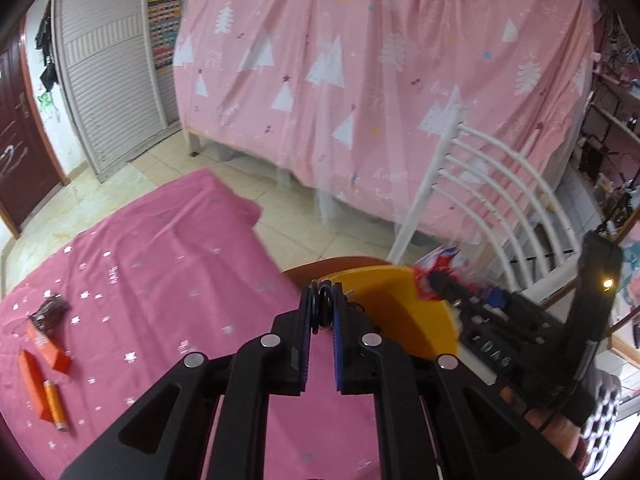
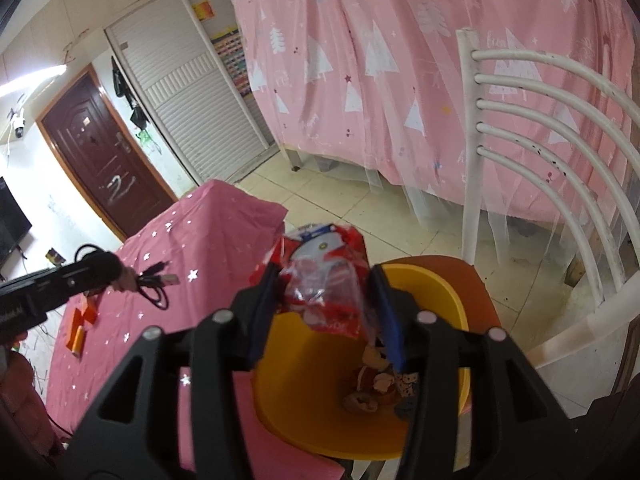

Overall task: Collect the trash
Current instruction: 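Carry both items to the yellow bin and open both tools to drop them, then move both open tools back over the table toward the orange boxes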

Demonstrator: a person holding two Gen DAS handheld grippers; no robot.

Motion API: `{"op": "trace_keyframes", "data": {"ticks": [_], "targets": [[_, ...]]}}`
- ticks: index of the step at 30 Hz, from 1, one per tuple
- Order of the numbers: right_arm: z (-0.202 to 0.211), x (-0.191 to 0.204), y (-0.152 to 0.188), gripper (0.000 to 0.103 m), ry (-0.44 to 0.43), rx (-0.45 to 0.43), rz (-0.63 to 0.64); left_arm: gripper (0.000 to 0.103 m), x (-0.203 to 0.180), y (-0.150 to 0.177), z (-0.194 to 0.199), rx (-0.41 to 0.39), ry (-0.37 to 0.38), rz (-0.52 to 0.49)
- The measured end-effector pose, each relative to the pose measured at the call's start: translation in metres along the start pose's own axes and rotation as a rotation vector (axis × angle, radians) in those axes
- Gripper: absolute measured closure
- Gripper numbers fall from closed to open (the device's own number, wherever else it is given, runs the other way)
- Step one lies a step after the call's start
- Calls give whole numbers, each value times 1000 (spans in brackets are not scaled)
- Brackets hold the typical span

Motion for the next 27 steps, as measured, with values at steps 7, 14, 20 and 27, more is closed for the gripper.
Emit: {"op": "trace_keyframes", "data": {"ticks": [7, 14, 20, 27], "targets": [[-3, -8, 2, 45, 24, 5, -13, 72, -13, 0, -13, 25, 34, 26], [-3, -4, 1, 43, 17, 0, -8, 47, -3, 2, -11, 14, 21, 46], [-3, 10, -1, 42, 6, -5, 23, 45, 20, 3, 0, -4, 11, 77], [-10, 43, -4, 37, -37, 7, 62, 44, 65, 4, 20, -51, -66, 122]]}}
Point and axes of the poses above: each gripper's, at about its wrist camera, not at the fingertips, and z roughly against the way its jaws point, x to its left, y to its underside, the point moved 1 cm from there along -z, roughly the way its jaws point, and after that the axes turned 14 degrees about z, right-handed, at the moved point
